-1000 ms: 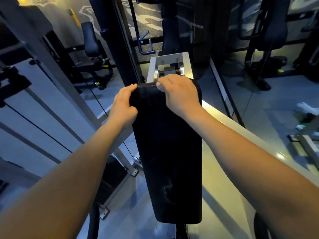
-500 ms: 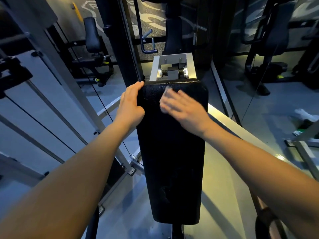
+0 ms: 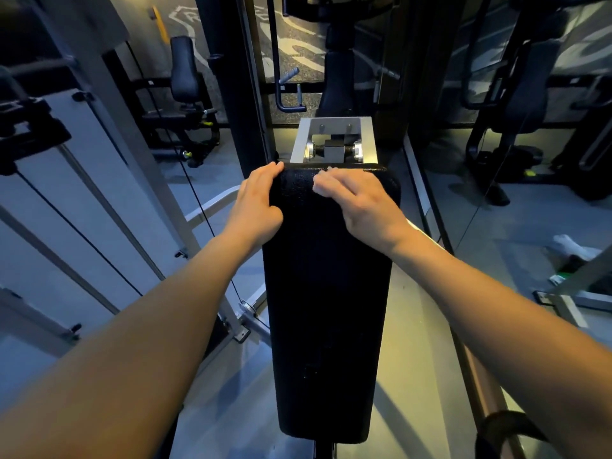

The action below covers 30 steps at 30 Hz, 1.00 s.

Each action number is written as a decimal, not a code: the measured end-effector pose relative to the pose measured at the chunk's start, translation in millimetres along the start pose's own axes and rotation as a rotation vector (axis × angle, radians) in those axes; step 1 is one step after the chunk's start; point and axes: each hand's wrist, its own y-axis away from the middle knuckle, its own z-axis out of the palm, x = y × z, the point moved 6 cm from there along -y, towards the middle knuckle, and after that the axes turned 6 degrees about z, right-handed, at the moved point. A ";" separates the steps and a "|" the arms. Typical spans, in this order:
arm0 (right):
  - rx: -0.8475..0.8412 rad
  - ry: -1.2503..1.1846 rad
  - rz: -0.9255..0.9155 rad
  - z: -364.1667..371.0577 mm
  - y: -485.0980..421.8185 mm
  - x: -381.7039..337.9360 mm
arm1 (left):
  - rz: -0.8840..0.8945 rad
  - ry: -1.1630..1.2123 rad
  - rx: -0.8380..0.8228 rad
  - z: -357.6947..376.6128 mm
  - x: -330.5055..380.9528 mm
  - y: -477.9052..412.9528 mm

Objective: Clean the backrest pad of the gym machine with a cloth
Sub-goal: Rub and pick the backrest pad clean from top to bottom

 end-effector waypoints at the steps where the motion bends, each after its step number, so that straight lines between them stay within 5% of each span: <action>1: 0.047 0.013 0.045 -8.0 -6.2 4.7 | 0.000 0.004 -0.002 -0.3 0.1 0.3; 6: 0.286 0.185 0.259 -31.4 -7.6 21.1 | 0.010 0.014 -0.001 -1.0 0.8 0.9; 12: 0.109 0.154 0.320 -23.9 -8.8 31.0 | 0.007 0.037 -0.018 -0.3 0.3 2.2; 20: 0.140 0.088 0.328 6.6 -34.8 -14.0 | -0.170 0.296 -0.043 -20.3 -22.6 6.2; 26: -0.107 0.139 -0.029 88.6 -16.6 -88.7 | -0.314 0.521 -0.069 -6.3 -39.9 30.1; 30: -0.032 0.189 0.038 49.2 -35.1 -68.2 | -0.331 0.602 -0.115 -8.1 -48.1 34.4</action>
